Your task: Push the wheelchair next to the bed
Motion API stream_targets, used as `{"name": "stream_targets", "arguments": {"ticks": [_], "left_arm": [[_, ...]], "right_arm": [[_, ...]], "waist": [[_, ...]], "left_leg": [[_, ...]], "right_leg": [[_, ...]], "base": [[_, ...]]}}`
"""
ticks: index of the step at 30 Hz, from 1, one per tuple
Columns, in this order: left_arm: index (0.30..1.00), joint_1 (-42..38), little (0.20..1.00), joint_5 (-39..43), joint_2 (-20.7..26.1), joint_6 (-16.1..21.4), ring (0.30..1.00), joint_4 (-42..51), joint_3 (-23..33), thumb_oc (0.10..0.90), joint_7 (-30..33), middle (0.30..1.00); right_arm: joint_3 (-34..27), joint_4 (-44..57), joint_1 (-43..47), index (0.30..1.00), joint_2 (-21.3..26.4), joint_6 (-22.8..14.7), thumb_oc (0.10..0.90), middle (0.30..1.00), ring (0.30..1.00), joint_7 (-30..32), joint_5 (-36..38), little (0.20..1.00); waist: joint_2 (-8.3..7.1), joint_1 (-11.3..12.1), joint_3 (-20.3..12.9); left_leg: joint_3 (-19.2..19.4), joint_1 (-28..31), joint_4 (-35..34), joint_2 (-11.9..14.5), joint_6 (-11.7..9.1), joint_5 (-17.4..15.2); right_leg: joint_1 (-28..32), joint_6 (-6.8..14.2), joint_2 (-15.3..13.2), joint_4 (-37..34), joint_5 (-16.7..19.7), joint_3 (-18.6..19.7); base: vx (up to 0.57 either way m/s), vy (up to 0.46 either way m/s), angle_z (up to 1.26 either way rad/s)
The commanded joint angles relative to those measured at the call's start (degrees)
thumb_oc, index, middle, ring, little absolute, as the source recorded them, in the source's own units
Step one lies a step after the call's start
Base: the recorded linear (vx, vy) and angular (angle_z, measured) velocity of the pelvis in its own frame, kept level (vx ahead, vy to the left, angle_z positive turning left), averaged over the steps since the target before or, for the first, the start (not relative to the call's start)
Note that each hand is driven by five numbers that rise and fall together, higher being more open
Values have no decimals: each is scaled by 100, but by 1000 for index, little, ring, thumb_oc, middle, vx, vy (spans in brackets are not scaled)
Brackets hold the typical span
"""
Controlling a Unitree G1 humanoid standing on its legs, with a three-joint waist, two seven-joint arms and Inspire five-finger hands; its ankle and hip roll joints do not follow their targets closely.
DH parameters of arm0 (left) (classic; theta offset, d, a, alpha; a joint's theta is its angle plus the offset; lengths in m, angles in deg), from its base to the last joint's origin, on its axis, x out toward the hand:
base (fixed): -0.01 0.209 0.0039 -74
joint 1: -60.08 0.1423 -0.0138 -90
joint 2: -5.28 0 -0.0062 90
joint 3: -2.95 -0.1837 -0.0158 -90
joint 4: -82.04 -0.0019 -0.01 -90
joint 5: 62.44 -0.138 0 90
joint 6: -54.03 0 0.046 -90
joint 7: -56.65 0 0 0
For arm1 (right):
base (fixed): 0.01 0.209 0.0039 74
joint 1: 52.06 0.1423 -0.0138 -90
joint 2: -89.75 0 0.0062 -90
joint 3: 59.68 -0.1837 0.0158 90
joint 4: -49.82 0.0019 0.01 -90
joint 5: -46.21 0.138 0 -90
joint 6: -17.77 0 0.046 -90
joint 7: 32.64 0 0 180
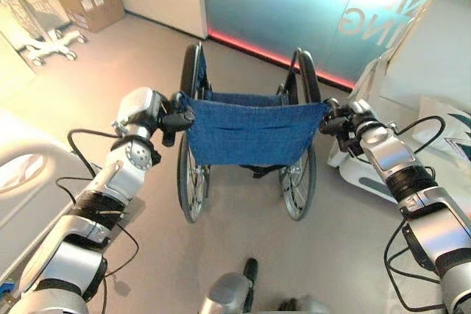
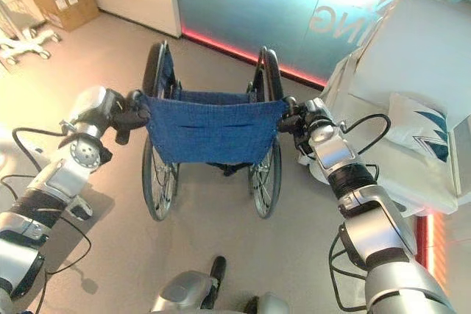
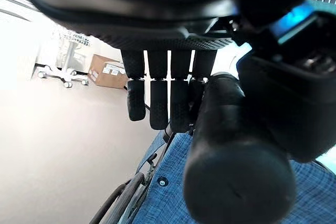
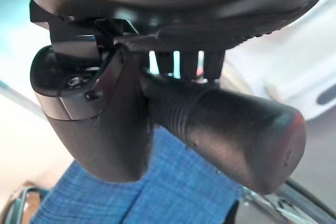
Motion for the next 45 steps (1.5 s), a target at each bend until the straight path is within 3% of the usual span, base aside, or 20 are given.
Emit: {"name": "stream_targets", "arguments": {"ticks": [1, 4, 9, 14, 15, 17, 23, 25, 27, 29, 30, 31, 32, 35, 37, 38, 39, 40, 42, 45], "left_arm": [[300, 573, 300, 69, 42, 876, 300, 188, -523, 400, -481, 300], [300, 586, 300, 38, -48, 904, 300, 298, -587, 400, -478, 300], [300, 556, 300, -37, -19, 829, 300, 507, -643, 400, -610, 300], [300, 445, 300, 314, -41, 548, 300, 496, -693, 400, -563, 300], [300, 445, 300, 314, -41, 547, 300, 497, -693, 400, -563, 300], [300, 429, 300, 316, -192, 478, 300, 490, -713, 400, -598, 300], [300, 508, 300, 185, -642, 297, 300, 296, -847, 400, -474, 300], [300, 568, 300, 163, -684, 285, 300, 279, -830, 400, -470, 300], [300, 660, 300, 35, -696, 253, 300, 349, -782, 400, -547, 300], [300, 691, 300, -17, -646, 175, 300, 491, -764, 400, -627, 300], [300, 711, 300, -69, -645, 201, 300, 541, -741, 400, -651, 300], [300, 712, 300, -77, -634, 203, 300, 560, -735, 400, -659, 300], [300, 739, 300, -106, -581, 223, 300, 630, -724, 400, -680, 300], [300, 888, 300, -154, -394, 322, 300, 789, -628, 400, -746, 300], [300, 935, 300, -187, -343, 380, 300, 797, -584, 400, -765, 300], [300, 968, 300, -181, -269, 421, 300, 788, -551, 400, -802, 300], [300, 968, 300, -178, -251, 422, 300, 788, -549, 400, -808, 300], [300, 907, 300, -164, -145, 474, 300, 731, -555, 400, -826, 300], [300, 860, 300, -250, -61, 494, 300, 732, -501, 400, -1009, 300], [300, 924, 300, -407, -124, 470, 300, 759, -538, 400, -1053, 300]], "right_arm": [[1074, 332, 367, 300, 802, -514, 400, 300, 300, -827, -1235, 300], [1155, 441, 547, 300, 987, -263, 400, 300, 300, -1077, -1383, 300], [1240, 616, 696, 300, 1194, 10, 400, 300, 300, -1370, -1369, 300], [1383, 768, 876, 300, 1330, -61, 400, 300, 300, -1798, -1514, 300], [1383, 768, 877, 300, 1331, -61, 400, 300, 300, -1797, -1513, 300], [1307, 807, 768, 300, 1415, -96, 400, 300, 300, -1749, -1476, 300], [1118, 801, 493, 300, 1447, -268, 400, 300, 300, -1601, -1312, 300], [1121, 726, 485, 300, 1430, -366, 400, 300, 300, -1583, -1305, 300], [1099, 714, 411, 300, 1376, -408, 400, 300, 300, -1511, -1273, 300], [1135, 641, 400, 300, 1264, -452, 400, 300, 300, -1416, -1300, 300], [1189, 582, 428, 300, 1134, -424, 400, 300, 300, -1250, -1357, 300], [1201, 581, 437, 300, 1116, -427, 400, 300, 300, -1228, -1380, 300], [1230, 527, 468, 300, 1050, -469, 400, 300, 300, -1150, -1430, 300], [1254, 386, 535, 300, 911, -570, 400, 300, 300, -1100, -1518, 300], [1252, 255, 572, 300, 831, -672, 400, 300, 300, -1110, -1579, 300], [1257, 107, 599, 300, 694, -763, 400, 300, 300, -1135, -1642, 300], [1256, 92, 602, 300, 674, -776, 400, 300, 300, -1140, -1654, 300], [1254, 37, 609, 300, 592, -840, 400, 300, 300, -1124, -1670, 300], [1223, -70, 537, 300, 571, -964, 400, 300, 300, -1084, -1590, 300], [1161, 60, 315, 300, 620, -1062, 400, 300, 300, -1058, -1674, 300]], "waist": [[-413, -141, 347], [-467, -248, 278], [-621, -288, 267], [-603, -387, 429], [-601, -389, 431], [-575, -521, 454], [-504, -763, 291], [-494, -741, 270], [-491, -628, 274], [-505, -426, 370], [-437, -204, 509], [-419, -158, 539], [-319, 44, 619], [-226, 390, 672], [-223, 460, 637], [-303, 480, 572], [-318, 486, 563], [-431, 564, 538], [-562, 628, 461], [-722, 629, 290]], "left_leg": [[-252, 20, 634, 48, -489, -1112], [-680, 143, 752, 84, -554, -1397], [-1068, 6, 961, 241, -673, -1416], [-599, 135, 823, 1083, -971, -1034], [-602, 139, 820, 1086, -974, -1034], [-140, 299, 621, 1456, -1076, -834], [654, 612, 539, 2110, -1310, -239], [715, 681, 620, 2106, -1303, -275], [686, 545, 686, 1912, -1238, -321], [607, 227, 678, 1441, -1171, -457], [841, -306, 618, 1048, -1201, -327], [916, -419, 605, 984, -1212, -282], [1209, -866, 389, 666, -1251, -99], [1547, -1166, -59, 281, -1154, 312], [1692, -1120, -44, 280, -1028, 244], [1785, -979, 204, 337, -798, -110], [1775, -988, 241, 338, -778, -150], [1770, -1088, 549, 423, -605, -413], [1824, -1037, 555, 494, -469, -521], [1754, -908, 319, 391, -302, -532]], "right_leg": [[-107, 21, -228, -1236, 2077, 449], [-56, 150, -288, -1893, 2260, 840], [89, 101, -86, -1407, 2002, 1166], [140, -165, 31, -624, 1365, 508], [143, -168, 33, -620, 1360, 504], [243, -276, 79, -520, 1170, 165], [440, -512, 223, -482, 901, -563], [474, -555, 242, -409, 826, -672], [616, -611, 308, -385, 726, -768], [883, -609, 454, -504, 698, -727], [1202, -634, 645, -668, 644, -768], [1269, -643, 688, -698, 620, -776], [1600, -673, 947, -775, 434, -727], [1933, -730, 1269, -812, 242, -617], [1928, -771, 1294, -742, 167, -668], [1835, -762, 1171, -500, 45, -782], [1830, -756, 1158, -467, 29, -785], [1869, -761, 1042, -224, -60, -891], [1975, -660, 978, 85, -57, -930], [2014, -250, 811, 861, 518, -860]], "base": [[463, -298, 92], [486, -355, 78], [347, -389, 78], [282, -336, 71], [297, -343, 65], [271, -297, 75], [242, -250, 61], [253, -205, 29], [298, -246, 32], [299, -210, 26], [301, -181, 18], [437, -188, 20], [408, -126, -2], [402, -85, -69], [397, 26, -152], [360, 68, -105], [365, 51, -1], [278, 10, 53], [295, 37, -2], [240, 107, 1]]}}
